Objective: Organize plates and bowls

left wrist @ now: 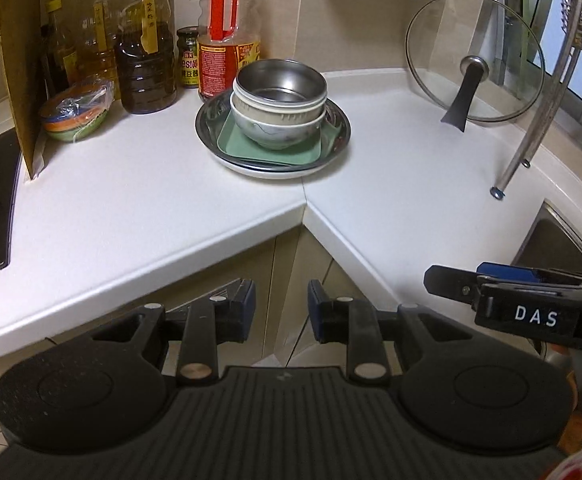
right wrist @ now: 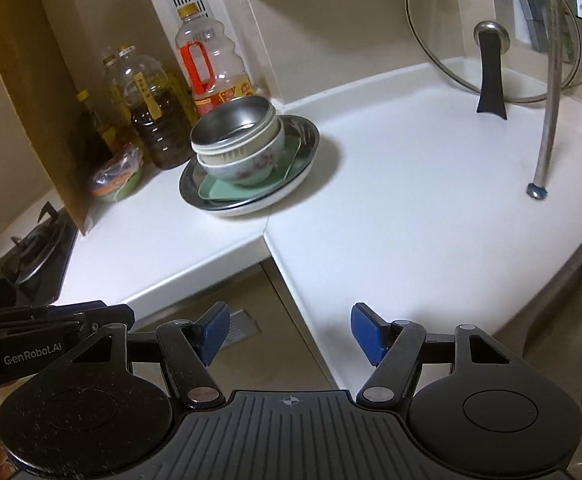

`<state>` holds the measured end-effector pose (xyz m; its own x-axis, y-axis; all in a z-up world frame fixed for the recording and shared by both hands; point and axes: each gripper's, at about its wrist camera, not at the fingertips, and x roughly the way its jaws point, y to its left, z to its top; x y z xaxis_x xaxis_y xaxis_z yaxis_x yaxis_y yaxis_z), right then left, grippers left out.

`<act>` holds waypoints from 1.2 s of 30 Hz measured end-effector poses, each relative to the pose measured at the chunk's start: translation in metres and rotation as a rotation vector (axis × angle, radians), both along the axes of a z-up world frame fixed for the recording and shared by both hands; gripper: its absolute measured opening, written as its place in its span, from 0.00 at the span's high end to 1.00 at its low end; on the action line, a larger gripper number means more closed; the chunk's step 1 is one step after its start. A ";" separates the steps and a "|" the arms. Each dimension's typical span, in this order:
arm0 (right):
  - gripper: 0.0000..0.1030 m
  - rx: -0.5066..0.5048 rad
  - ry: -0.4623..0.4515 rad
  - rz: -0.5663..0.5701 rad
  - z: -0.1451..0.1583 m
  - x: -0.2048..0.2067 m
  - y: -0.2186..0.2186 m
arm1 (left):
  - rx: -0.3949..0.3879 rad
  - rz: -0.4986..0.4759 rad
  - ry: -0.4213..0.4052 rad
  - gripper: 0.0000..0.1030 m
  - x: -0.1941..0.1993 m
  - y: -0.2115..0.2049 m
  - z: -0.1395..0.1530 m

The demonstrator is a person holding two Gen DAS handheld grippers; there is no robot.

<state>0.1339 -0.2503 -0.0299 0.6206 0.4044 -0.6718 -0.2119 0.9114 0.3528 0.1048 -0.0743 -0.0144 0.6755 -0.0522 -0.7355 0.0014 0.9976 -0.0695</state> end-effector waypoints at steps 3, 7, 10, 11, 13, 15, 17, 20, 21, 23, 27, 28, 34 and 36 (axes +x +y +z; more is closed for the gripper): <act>0.35 0.001 -0.009 0.006 0.002 -0.008 -0.002 | 0.012 -0.009 -0.005 0.76 -0.005 -0.003 0.001; 0.35 -0.009 -0.018 0.010 0.004 -0.014 0.001 | 0.013 -0.018 0.004 0.76 -0.008 -0.003 0.000; 0.35 -0.023 -0.016 0.011 0.003 -0.015 0.004 | 0.014 -0.030 0.008 0.76 -0.009 -0.002 0.000; 0.35 -0.026 -0.014 0.009 0.003 -0.015 0.005 | 0.015 -0.036 0.008 0.76 -0.009 -0.002 0.000; 0.35 -0.027 -0.007 0.004 0.001 -0.016 0.007 | 0.014 -0.046 0.012 0.76 -0.009 -0.001 0.000; 0.35 -0.031 0.001 -0.001 0.000 -0.016 0.009 | 0.013 -0.056 0.013 0.76 -0.008 -0.001 0.000; 0.35 -0.038 0.004 -0.001 0.000 -0.016 0.011 | 0.011 -0.065 0.012 0.76 -0.008 -0.001 0.000; 0.35 -0.044 0.008 -0.007 -0.001 -0.015 0.013 | 0.007 -0.077 0.012 0.76 -0.007 -0.002 0.000; 0.35 -0.046 0.009 -0.008 -0.001 -0.014 0.013 | 0.006 -0.081 0.010 0.76 -0.007 -0.002 0.000; 0.35 -0.049 0.011 -0.010 -0.001 -0.014 0.014 | 0.003 -0.085 0.010 0.76 -0.006 -0.001 0.000; 0.35 -0.055 0.009 -0.013 -0.001 -0.013 0.016 | 0.000 -0.087 0.009 0.76 -0.005 0.001 0.000; 0.35 -0.056 0.009 -0.015 -0.001 -0.013 0.016 | 0.000 -0.087 0.009 0.76 -0.005 0.000 0.000; 0.35 -0.058 0.004 -0.018 0.001 -0.012 0.017 | -0.004 -0.089 0.003 0.76 -0.004 0.002 0.001; 0.35 -0.059 0.003 -0.019 0.001 -0.011 0.017 | -0.003 -0.090 0.001 0.76 -0.003 0.002 0.001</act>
<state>0.1228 -0.2332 -0.0289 0.6255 0.3523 -0.6962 -0.1934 0.9344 0.2991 0.1019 -0.0727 -0.0134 0.6670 -0.1150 -0.7362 0.0912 0.9932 -0.0725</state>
